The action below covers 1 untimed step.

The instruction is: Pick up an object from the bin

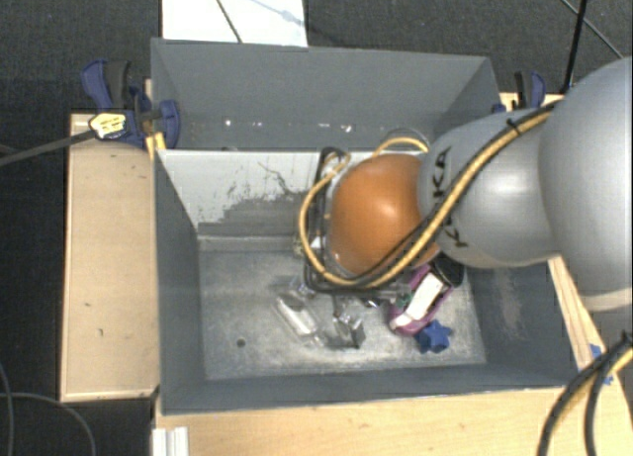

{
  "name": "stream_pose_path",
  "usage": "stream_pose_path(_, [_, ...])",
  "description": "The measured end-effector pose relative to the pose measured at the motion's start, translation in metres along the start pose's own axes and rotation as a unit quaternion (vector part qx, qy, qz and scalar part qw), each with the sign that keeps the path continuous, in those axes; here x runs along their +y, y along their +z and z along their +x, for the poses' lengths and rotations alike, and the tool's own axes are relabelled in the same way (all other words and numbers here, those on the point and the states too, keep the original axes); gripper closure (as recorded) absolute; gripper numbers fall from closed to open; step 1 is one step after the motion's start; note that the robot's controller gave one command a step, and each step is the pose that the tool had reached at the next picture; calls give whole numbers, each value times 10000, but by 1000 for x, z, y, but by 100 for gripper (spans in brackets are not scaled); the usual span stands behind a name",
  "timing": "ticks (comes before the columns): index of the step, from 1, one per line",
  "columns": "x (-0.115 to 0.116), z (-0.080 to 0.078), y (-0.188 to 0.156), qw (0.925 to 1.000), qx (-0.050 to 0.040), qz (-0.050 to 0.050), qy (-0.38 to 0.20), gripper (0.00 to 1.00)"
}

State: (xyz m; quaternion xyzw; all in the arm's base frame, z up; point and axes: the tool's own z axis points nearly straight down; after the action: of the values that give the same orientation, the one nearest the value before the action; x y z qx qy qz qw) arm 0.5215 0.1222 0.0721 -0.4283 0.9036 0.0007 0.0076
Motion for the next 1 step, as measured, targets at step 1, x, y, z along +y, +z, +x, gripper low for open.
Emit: stream_pose_path(1, [28,-5,2,9975,66,-40,-699,0])
